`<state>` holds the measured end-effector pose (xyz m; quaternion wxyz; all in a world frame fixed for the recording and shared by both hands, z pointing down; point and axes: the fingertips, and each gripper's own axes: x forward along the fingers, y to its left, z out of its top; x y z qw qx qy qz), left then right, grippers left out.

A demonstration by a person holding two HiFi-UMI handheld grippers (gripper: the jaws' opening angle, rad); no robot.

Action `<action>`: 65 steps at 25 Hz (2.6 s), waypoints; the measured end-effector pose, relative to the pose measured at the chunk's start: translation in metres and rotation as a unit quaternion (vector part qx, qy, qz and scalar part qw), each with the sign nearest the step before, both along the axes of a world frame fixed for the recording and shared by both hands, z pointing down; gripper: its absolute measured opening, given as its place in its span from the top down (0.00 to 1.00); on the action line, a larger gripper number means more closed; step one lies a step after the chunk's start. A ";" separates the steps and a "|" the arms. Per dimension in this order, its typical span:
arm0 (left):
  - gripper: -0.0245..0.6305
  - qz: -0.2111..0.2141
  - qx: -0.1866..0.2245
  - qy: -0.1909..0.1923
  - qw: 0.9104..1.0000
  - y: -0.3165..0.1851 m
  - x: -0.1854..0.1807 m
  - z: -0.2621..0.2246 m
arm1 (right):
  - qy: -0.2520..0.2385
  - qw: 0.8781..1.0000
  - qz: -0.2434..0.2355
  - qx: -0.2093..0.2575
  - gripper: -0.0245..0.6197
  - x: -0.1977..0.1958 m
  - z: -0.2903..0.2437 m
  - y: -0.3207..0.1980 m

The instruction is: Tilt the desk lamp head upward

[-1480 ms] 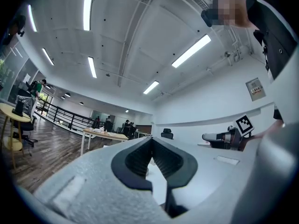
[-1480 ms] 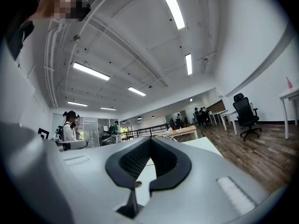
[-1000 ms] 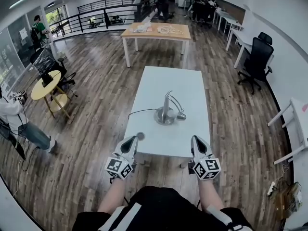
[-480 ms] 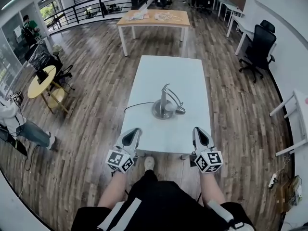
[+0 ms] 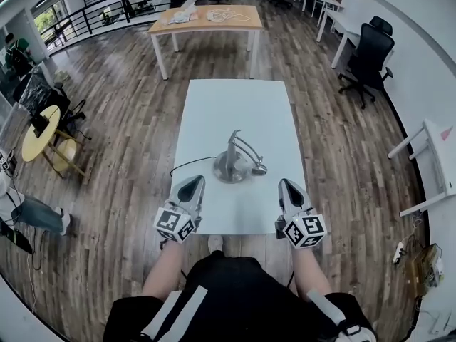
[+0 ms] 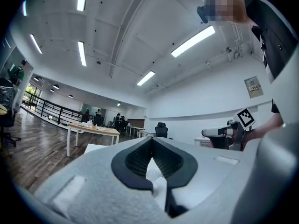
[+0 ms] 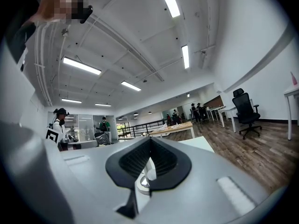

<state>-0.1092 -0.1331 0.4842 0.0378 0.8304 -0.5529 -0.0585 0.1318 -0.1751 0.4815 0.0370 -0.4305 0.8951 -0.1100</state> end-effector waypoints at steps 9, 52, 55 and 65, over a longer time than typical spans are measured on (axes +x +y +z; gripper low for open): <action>0.96 0.033 -0.039 -0.004 0.999 -0.043 -0.004 0.038 | -0.031 0.998 -0.016 -0.055 0.96 -0.036 0.026 -0.022; 0.74 0.200 -0.210 -0.163 0.943 -0.104 0.027 0.226 | -0.651 0.678 0.068 -0.334 0.67 -0.074 0.112 -0.078; 0.74 0.209 -0.214 -0.168 0.940 -0.103 0.029 0.230 | -0.676 0.646 0.088 -0.343 0.71 -0.073 0.119 -0.082; 0.74 0.233 -0.209 -0.188 0.931 -0.101 0.035 0.234 | -0.673 0.642 0.121 -0.347 0.77 -0.071 0.123 -0.084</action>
